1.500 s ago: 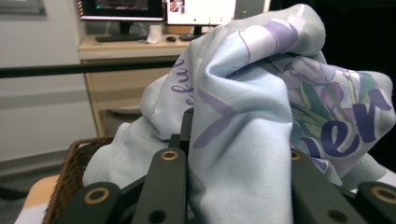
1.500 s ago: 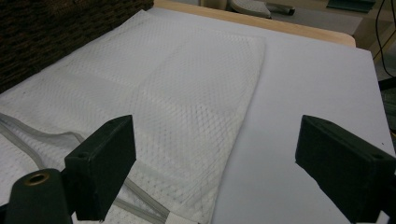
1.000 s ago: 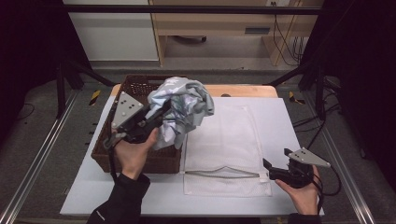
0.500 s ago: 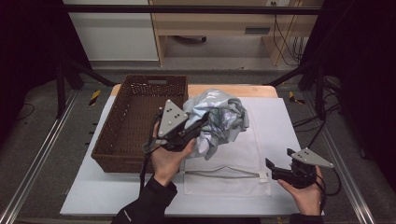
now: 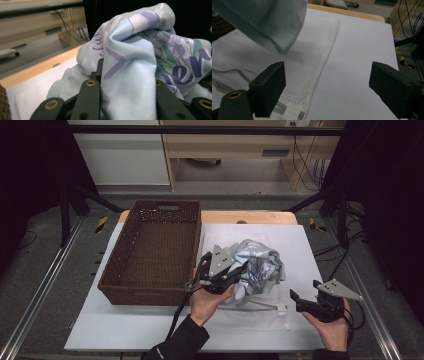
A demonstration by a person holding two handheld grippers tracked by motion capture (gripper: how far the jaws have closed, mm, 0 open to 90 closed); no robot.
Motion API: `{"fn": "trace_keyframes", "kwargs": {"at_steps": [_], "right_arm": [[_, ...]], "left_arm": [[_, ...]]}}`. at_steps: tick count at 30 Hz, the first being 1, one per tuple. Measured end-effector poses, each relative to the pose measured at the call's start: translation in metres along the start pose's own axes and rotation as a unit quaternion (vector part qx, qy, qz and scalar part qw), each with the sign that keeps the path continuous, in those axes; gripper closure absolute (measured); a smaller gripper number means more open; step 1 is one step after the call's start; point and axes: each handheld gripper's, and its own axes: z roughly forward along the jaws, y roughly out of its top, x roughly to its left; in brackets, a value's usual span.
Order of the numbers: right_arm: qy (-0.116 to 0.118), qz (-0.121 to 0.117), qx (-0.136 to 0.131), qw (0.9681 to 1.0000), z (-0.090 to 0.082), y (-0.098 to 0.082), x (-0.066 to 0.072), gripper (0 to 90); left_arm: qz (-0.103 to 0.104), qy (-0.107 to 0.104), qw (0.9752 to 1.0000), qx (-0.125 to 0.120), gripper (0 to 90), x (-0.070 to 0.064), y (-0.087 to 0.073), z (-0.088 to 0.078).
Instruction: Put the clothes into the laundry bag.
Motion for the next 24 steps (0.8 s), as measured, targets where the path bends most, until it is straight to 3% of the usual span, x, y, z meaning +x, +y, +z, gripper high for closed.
{"fn": "trace_keyframes", "kwargs": {"at_steps": [7,14,17,18,20,21,22,23,24], "right_arm": [[-0.006,0.003,0.0,1.0,-0.001,-0.001,-0.003,14.9],[-0.002,0.002,0.003,1.0,0.001,-0.002,-0.003,14.9],[-0.001,0.006,0.004,1.0,0.001,-0.002,-0.003,14.9],[0.0,0.008,0.004,1.0,0.001,-0.002,-0.003,14.9],[0.0,0.007,0.003,1.0,0.001,-0.002,-0.003,14.9],[0.0,0.004,0.002,1.0,0.001,-0.002,-0.003,14.6],[0.0,0.004,0.002,1.0,0.001,-0.002,-0.003,14.6],[0.003,0.006,0.002,1.0,0.001,-0.001,-0.001,14.2],[0.003,0.006,0.002,1.0,0.001,-0.001,-0.001,14.2]], "left_arm": [[-0.01,-0.023,0.9983,0.052,73.3,-0.003,-0.038,0.036],[-0.005,-0.044,0.9964,0.072,71.3,-0.007,-0.058,0.057],[-0.003,-0.055,0.9946,0.088,63.4,-0.01,-0.064,0.063],[-0.005,-0.059,0.9937,0.096,56.0,-0.011,-0.066,0.065],[-0.005,-0.061,0.9929,0.102,53.2,-0.015,-0.07,0.066],[-0.004,-0.064,0.9925,0.104,44.4,-0.016,-0.072,0.066],[-0.006,-0.069,0.9917,0.108,44.4,-0.017,-0.073,0.066],[-0.008,-0.073,0.991,0.112,35.1,-0.018,-0.073,0.065],[-0.007,-0.073,0.9909,0.113,35.1,-0.019,-0.072,0.063]]}}
